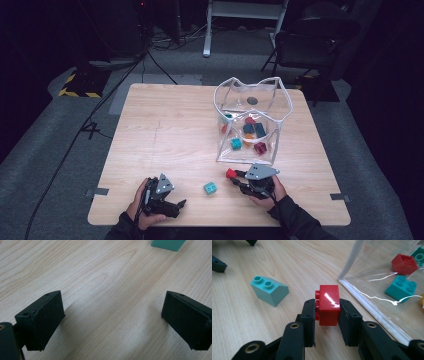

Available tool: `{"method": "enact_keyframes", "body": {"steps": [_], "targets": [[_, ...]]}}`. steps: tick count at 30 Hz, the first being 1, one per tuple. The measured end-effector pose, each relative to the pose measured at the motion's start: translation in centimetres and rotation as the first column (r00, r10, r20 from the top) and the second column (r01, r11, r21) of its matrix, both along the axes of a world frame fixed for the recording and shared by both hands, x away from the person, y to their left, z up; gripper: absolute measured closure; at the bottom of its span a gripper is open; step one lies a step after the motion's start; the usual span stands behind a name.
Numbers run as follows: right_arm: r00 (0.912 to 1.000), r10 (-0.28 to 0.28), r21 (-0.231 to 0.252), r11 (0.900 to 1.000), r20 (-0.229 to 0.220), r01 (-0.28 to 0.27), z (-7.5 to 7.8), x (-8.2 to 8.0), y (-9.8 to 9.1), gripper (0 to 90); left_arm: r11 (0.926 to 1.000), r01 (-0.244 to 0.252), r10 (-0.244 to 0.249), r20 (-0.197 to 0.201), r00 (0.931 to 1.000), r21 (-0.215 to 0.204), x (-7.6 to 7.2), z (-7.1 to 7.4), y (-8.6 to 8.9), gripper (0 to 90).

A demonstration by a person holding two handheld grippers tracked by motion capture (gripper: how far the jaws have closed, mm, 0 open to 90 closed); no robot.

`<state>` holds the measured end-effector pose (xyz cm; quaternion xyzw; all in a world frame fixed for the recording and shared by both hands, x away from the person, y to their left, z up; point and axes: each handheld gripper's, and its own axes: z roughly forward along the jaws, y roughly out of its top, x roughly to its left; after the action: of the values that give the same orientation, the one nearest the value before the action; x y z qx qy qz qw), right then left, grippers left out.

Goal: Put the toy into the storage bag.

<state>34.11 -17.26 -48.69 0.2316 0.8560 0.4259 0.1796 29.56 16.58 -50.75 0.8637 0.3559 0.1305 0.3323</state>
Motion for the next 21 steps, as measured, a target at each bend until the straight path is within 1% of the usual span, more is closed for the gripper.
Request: {"method": "enact_keyframes", "body": {"steps": [3, 10, 13, 17, 21], "targets": [[0.9998, 0.000, 0.014, 0.9999, 0.018, 0.000, 0.7, -0.4, -0.8, 68.0, 1.0000, -0.002, 0.002, -0.002, 1.0000, -0.002, 0.0, 0.0, 0.0, 4.7], [0.9991, -0.023, 0.053, 0.9984, 0.036, 0.021, 2.1, -0.8, -2.8, 68.0, 1.0000, -0.001, 0.001, -0.002, 1.0000, -0.002, 0.0, 0.0, 0.0, 4.7], [0.9983, -0.038, 0.076, 0.9965, 0.045, 0.034, 2.7, -1.0, -3.7, 68.0, 1.0000, -0.001, 0.001, -0.001, 1.0000, -0.001, 0.0, 0.0, 0.0, 4.7], [0.9966, -0.046, 0.099, 0.9943, 0.068, 0.039, 3.8, -1.3, -4.7, 68.0, 1.0000, -0.002, 0.002, 0.000, 1.0000, -0.001, 0.0, 0.0, 0.0, 4.7], [0.9942, -0.058, 0.132, 0.9902, 0.090, 0.046, 5.0, -1.5, -6.0, 68.1, 1.0000, -0.001, 0.001, 0.000, 1.0000, -0.001, 0.0, 0.0, 0.0, 4.7]]}}
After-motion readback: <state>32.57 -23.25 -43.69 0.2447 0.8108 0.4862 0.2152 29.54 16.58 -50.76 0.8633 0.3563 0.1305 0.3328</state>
